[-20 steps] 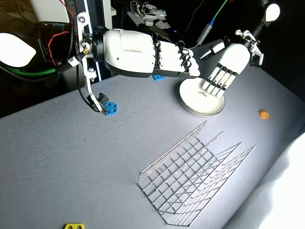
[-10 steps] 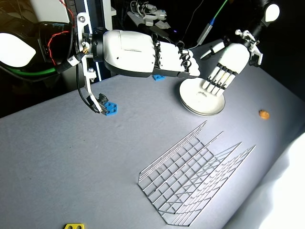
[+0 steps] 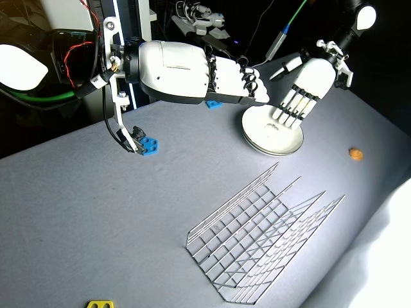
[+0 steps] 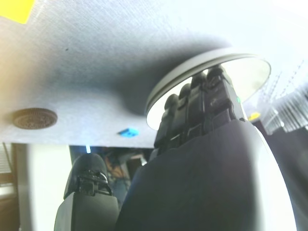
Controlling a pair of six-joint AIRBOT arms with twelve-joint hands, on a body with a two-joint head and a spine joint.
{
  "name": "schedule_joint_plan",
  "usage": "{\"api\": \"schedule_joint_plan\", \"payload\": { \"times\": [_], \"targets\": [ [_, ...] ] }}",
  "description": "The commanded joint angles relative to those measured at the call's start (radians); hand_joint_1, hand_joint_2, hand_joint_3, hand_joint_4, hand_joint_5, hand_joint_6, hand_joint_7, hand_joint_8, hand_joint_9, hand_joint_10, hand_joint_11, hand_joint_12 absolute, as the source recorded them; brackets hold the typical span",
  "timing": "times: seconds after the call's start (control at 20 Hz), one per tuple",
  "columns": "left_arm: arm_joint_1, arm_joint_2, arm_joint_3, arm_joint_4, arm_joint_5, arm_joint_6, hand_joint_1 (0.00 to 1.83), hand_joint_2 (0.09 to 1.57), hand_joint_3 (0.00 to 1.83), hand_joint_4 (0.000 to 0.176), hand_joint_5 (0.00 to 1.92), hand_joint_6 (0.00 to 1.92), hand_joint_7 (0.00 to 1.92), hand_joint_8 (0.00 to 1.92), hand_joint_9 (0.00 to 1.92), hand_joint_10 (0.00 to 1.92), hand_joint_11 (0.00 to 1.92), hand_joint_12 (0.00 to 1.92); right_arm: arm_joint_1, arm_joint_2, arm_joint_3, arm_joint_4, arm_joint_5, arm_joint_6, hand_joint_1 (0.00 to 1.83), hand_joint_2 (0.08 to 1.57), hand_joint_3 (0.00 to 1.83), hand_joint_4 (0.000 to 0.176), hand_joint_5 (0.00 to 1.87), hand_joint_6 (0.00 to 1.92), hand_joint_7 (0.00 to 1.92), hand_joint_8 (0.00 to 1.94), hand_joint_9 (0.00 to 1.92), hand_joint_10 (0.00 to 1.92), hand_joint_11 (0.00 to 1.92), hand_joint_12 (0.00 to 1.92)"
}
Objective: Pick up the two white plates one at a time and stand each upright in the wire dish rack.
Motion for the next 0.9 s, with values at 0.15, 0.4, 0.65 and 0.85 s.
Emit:
{"api": "schedule_joint_plan", "payload": {
  "times": [0.15, 0.4, 0.65, 0.85],
  "targets": [
    [-0.013, 0.018, 0.001, -0.045, -0.043, -0.018, 0.0, 1.11, 0.01, 0.0, 0.0, 0.0, 0.0, 0.0, 0.0, 0.0, 0.0, 0.0, 0.004, 0.0, -0.003, 0.024, 0.122, -0.006, 0.0, 1.07, 0.0, 0.0, 0.02, 0.0, 0.02, 0.0, 0.01, 0.0, 0.0, 0.0],
    [-0.026, 0.029, -0.017, -0.039, -0.054, -0.022, 0.0, 1.11, 0.01, 0.0, 0.0, 0.0, 0.0, 0.0, 0.0, 0.0, 0.0, 0.0, 0.004, 0.0, -0.003, 0.024, 0.122, -0.017, 0.0, 1.07, 0.0, 0.0, 0.03, 0.0, 0.03, 0.0, 0.01, 0.0, 0.0, 0.0],
    [-0.028, 0.032, -0.03, -0.029, -0.058, -0.022, 0.0, 1.11, 0.0, 0.0, 0.0, 0.0, 0.0, 0.0, 0.0, 0.0, 0.0, 0.0, 0.003, -0.002, -0.003, 0.024, 0.121, -0.036, 0.0, 1.06, 0.0, 0.0, 0.04, 0.0, 0.04, 0.01, 0.03, 0.01, 0.02, 0.01],
    [-0.011, 0.026, -0.038, -0.018, -0.045, -0.004, 0.0, 1.1, 0.0, 0.0, 0.0, 0.0, 0.0, 0.0, 0.0, 0.0, 0.0, 0.0, 0.003, -0.002, -0.003, 0.024, 0.121, -0.036, 0.0, 1.06, 0.0, 0.0, 0.04, 0.01, 0.04, 0.01, 0.02, 0.01, 0.01, 0.0]
  ]
}}
